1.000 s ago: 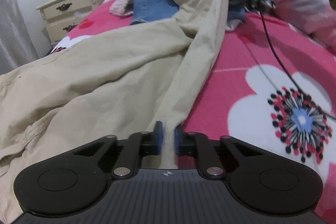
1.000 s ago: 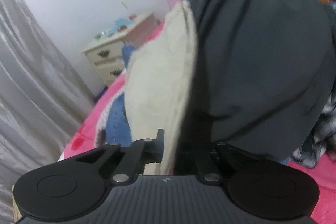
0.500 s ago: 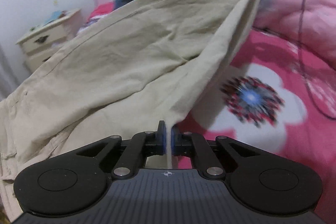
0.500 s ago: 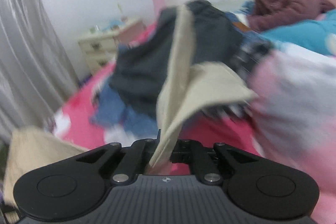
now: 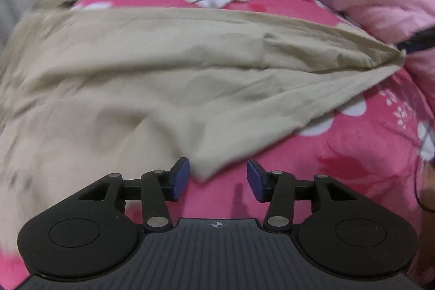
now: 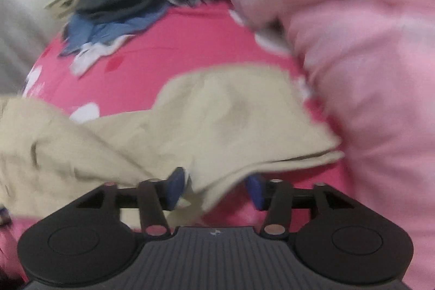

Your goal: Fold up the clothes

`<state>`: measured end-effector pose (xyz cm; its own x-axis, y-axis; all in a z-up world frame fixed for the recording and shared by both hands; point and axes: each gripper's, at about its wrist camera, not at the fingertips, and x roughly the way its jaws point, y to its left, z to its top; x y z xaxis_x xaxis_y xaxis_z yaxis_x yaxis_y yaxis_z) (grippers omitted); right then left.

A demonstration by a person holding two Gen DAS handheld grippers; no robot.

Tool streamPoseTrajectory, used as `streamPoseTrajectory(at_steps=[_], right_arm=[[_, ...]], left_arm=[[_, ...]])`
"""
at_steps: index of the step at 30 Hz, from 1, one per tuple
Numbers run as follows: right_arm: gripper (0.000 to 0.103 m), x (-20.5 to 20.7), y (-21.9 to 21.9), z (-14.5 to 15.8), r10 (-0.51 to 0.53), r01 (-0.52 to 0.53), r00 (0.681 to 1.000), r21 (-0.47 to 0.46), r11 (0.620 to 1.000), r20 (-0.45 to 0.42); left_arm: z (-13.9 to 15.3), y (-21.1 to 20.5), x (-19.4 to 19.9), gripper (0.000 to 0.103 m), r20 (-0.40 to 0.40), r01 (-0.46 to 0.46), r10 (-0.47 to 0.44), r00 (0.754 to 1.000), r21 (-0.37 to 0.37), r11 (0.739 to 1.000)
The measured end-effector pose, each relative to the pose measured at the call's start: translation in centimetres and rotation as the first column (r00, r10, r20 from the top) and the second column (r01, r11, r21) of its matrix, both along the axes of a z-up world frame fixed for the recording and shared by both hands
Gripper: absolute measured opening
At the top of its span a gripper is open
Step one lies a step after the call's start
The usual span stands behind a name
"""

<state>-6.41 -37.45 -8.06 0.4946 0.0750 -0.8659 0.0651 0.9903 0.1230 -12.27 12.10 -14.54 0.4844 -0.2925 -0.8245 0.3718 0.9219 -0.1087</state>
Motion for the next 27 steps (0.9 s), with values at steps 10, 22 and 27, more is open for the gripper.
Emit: streamPoseTrajectory(at_steps=[10,22,27], right_arm=[[0.059,-3.7,8.3,4.8,0.552,-0.477,0.789,-0.297,0.827,0.27],[0.061,-4.5,27.2,-5.5,0.973,-0.895,0.177,-0.388,0.222,0.147],[0.057,-3.9,28.9,-8.7,0.986,-0.865,0.156,-0.474,0.166,0.06]], left_arm=[[0.4,9.1,-3.5,0.052,-0.078,-0.675,0.671,0.737,-0.054,0.736],[-3.7,14.6,-3.5,0.062,-0.161,-0.947,0.942,0.295,-0.18,0.266],[-4.4,13.4,-3.0,0.068,-0.079,-0.942,0.954,0.288,-0.201,0.268]])
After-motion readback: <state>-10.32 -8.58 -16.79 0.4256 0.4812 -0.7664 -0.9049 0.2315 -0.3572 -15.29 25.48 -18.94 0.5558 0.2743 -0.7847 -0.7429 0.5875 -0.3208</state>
